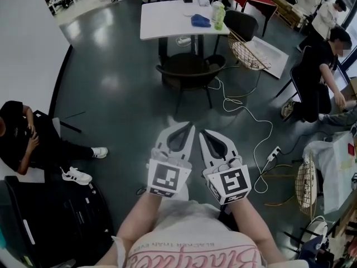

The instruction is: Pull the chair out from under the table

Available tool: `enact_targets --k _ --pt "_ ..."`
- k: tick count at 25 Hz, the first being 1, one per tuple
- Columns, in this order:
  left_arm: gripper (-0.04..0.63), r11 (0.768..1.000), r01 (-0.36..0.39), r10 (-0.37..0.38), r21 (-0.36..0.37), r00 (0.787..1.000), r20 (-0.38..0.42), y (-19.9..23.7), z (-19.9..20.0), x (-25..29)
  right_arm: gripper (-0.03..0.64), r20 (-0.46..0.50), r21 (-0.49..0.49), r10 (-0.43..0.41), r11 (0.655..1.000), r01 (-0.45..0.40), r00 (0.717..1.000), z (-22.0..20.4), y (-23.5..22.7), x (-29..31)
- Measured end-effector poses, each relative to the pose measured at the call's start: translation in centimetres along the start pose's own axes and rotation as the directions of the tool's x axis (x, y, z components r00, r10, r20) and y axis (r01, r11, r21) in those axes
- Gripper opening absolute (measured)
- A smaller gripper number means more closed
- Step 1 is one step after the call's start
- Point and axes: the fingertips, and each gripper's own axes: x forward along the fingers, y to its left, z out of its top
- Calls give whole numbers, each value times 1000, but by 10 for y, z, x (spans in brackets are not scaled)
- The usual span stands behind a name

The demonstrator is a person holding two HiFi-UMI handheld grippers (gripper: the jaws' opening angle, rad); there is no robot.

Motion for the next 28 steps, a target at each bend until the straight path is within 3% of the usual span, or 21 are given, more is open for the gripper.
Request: enact_targets --k 7,12,26,28 --pt "2 999 37 -37 18 999 2 71 -10 67 5 -4 27 -51 998 51 999 10 -45 91" --pt "2 999 36 -35 7 999 -6 112 -20 101 6 -32 104 -81 991 84 996 5 -70 140" --pt "2 998 -8 3 -63 997 -79 172 -66 178 10 -105 165 -106 979 123 989 -21 -145 228" --pt "2 997 -17 10 -71 995 -95 177 -73 195 89 -129 179 -94 977 117 987 -29 -159 242"
